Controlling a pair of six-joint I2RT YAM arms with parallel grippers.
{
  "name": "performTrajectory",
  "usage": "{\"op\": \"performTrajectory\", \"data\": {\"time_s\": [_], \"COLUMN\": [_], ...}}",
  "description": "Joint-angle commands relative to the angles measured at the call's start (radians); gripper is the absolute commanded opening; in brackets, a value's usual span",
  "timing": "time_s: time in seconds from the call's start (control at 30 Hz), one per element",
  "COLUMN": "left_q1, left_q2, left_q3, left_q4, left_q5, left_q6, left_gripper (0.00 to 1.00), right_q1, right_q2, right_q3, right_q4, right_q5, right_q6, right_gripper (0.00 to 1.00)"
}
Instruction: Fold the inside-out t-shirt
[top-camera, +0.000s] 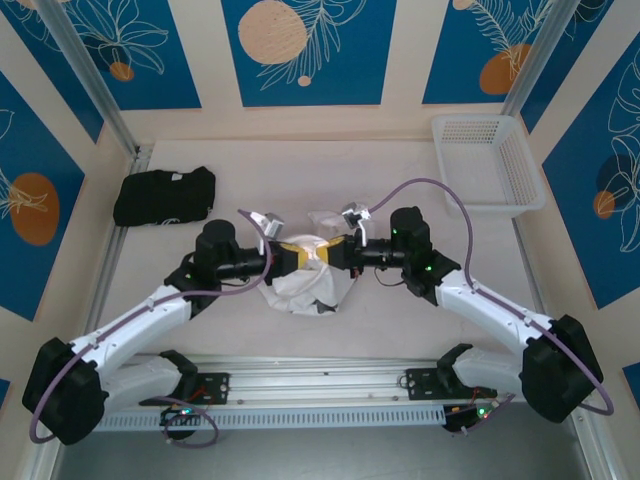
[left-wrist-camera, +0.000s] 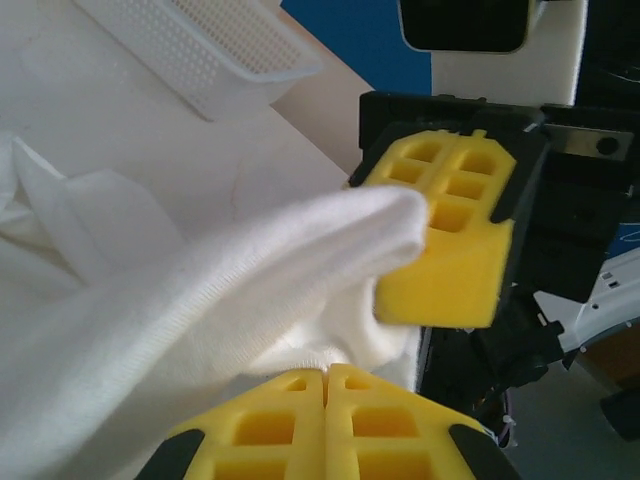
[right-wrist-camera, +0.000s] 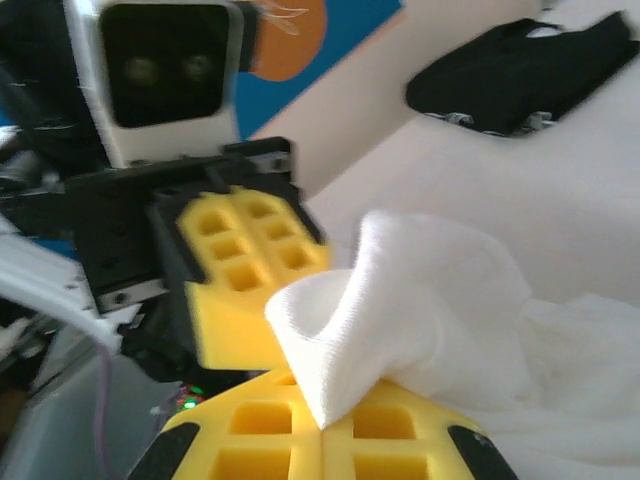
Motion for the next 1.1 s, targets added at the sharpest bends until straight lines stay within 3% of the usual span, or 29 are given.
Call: {"op": "performTrajectory", "data": {"time_s": [0.0, 0.07, 0.17, 0.27, 0.37, 0.47, 0.63, 0.7, 0.8, 0.87, 0.97, 1.07], "left_q1": [-0.011, -0.022, -0.071, -0.144, -0.194, -0.226, -0.269, -0.274, -0.273, -0.272, -0.261, -0.22], "left_q2": [-0.06, -0.099, -0.143, -0.136, -0.103, -0.071, -0.035, -0.035, -0.058, -0.086, -0.134, -0.184], "left_q3": [0.063, 0.114, 0.228, 0.331, 0.403, 0.444, 0.473, 0.464, 0.438, 0.412, 0.365, 0.304], "left_q4": [-0.05, -0.164, -0.372, -0.498, -0.546, -0.552, -0.525, -0.497, -0.459, -0.449, -0.457, -0.465], "left_q5": [-0.012, -0.096, -0.291, -0.456, -0.537, -0.563, -0.516, -0.487, -0.472, -0.509, -0.609, -0.623], "left_q6": [0.009, 0.042, 0.119, 0.164, 0.172, 0.178, 0.178, 0.172, 0.168, 0.172, 0.188, 0.187], "left_gripper": [0.0, 0.0, 0.0, 0.0, 0.0, 0.0, 0.0, 0.0, 0.0, 0.0, 0.14, 0.27], "right_q1": [0.057, 0.096, 0.145, 0.198, 0.251, 0.292, 0.306, 0.305, 0.289, 0.253, 0.178, 0.114], "right_q2": [-0.027, -0.02, -0.062, -0.136, -0.189, -0.195, -0.097, -0.043, -0.011, -0.033, -0.068, -0.094], "right_q3": [0.111, 0.174, 0.192, 0.167, 0.116, 0.061, 0.042, 0.062, 0.064, 0.017, -0.049, -0.079], "right_q4": [-0.271, -0.421, -0.483, -0.431, -0.339, -0.218, -0.026, 0.003, 0.002, 0.056, 0.142, 0.163], "right_q5": [0.379, 0.629, 0.794, 0.748, 0.639, 0.526, 0.489, 0.516, 0.555, 0.466, 0.258, 0.117], "right_q6": [-0.066, -0.104, -0.175, -0.269, -0.339, -0.35, -0.266, -0.222, -0.18, -0.164, -0.13, -0.116], "right_gripper": [0.17, 0.28, 0.39, 0.54, 0.6, 0.64, 0.66, 0.56, 0.19, 0.0, 0.0, 0.0]}}
